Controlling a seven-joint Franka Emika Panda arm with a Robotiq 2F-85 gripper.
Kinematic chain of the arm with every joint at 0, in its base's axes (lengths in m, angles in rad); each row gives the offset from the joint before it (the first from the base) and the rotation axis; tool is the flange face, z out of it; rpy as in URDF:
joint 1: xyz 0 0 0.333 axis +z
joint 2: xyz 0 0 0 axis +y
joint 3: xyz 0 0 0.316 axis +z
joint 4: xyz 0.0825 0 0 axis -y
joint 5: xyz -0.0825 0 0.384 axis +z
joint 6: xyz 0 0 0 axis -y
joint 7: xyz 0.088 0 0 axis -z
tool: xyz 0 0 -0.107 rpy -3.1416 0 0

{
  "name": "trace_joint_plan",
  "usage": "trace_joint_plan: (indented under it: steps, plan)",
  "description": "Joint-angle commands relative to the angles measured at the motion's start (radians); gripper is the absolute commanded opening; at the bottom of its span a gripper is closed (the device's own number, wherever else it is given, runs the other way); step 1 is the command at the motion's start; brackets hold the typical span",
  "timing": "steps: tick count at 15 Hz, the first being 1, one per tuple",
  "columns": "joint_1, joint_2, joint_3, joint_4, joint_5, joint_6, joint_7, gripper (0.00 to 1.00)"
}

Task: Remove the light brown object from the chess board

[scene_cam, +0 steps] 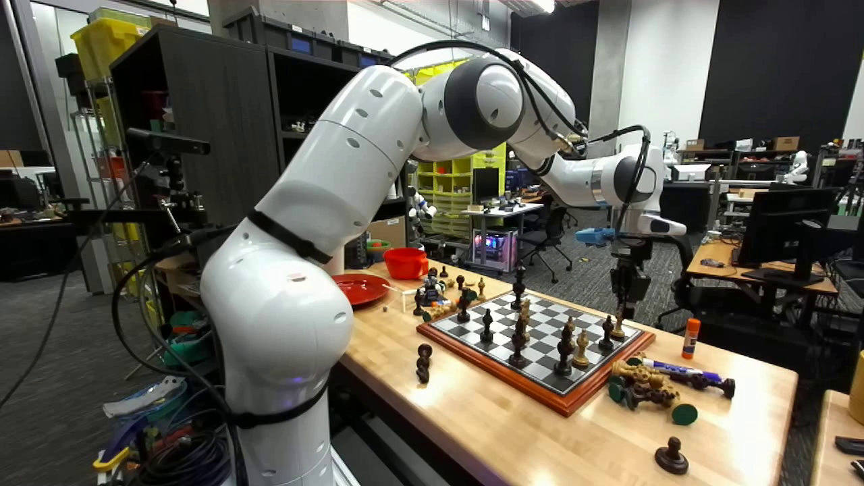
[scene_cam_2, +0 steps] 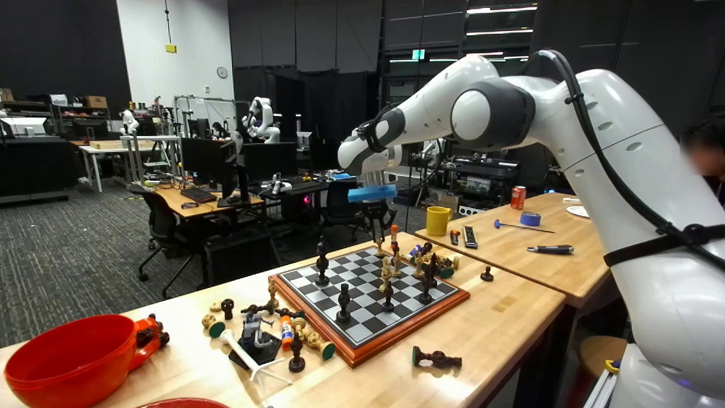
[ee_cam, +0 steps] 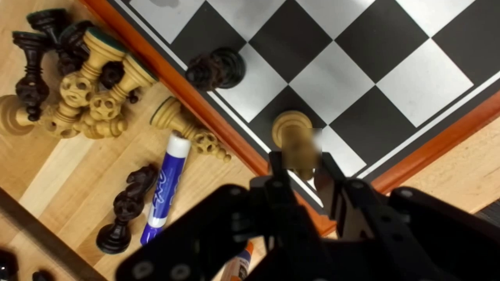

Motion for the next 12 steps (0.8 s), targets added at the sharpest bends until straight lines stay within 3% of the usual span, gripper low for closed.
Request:
trace_joint_plan:
  steps: [1, 2, 3, 10, 12]
  plan:
    - [-0.008, 0.009, 0.004, 0.019, -0.012, -0.004, -0.013, 0.06]
    - [-0.008, 0.008, 0.003, 0.018, -0.016, -0.004, -0.014, 0.40]
    - [-0.006, 0.005, 0.002, 0.015, -0.021, -0.001, -0.015, 0.50]
    - [0.008, -0.036, 0.006, -0.013, -0.049, 0.029, -0.038, 0.93]
    - [0.014, -0.068, 0.008, -0.035, -0.052, 0.039, -0.050, 1.00]
